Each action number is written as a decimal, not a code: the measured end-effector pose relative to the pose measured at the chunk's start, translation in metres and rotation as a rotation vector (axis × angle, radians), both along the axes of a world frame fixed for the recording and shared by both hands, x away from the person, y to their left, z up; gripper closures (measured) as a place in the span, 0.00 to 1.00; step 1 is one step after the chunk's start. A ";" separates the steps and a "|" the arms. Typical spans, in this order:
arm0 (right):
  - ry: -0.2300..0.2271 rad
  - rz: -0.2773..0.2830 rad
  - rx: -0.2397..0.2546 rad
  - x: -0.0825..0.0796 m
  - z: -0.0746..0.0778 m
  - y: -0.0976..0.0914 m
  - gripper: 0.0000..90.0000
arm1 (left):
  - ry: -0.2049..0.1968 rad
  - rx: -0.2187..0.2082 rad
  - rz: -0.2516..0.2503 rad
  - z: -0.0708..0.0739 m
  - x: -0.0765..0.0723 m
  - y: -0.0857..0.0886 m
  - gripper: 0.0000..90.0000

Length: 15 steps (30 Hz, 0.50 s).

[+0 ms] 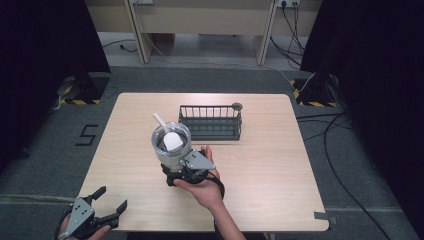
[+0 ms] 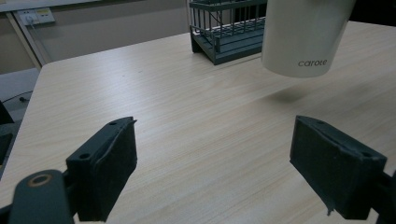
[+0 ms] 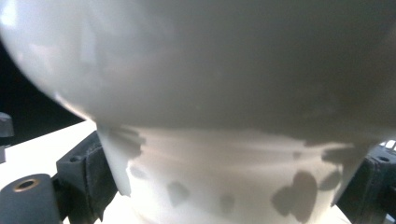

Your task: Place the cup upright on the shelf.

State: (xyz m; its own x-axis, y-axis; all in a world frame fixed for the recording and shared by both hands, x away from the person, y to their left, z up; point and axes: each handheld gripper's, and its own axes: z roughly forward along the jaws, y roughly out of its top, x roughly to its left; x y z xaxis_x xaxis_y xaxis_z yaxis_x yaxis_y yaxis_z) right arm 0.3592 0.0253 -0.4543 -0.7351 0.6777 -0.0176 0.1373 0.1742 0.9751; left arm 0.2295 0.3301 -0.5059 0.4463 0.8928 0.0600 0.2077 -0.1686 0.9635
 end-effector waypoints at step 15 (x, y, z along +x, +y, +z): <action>-0.019 -0.071 0.010 0.022 0.018 -0.020 0.12 | 0.001 -0.001 0.004 0.000 0.000 0.000 0.16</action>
State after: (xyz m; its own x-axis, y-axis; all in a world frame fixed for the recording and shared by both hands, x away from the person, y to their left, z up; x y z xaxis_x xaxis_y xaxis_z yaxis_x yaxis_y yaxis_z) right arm 0.3808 0.0053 -0.4360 -0.6849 0.7283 -0.0242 0.1304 0.1551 0.9793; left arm 0.2296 0.3302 -0.5059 0.4430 0.8946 0.0588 0.2090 -0.1669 0.9636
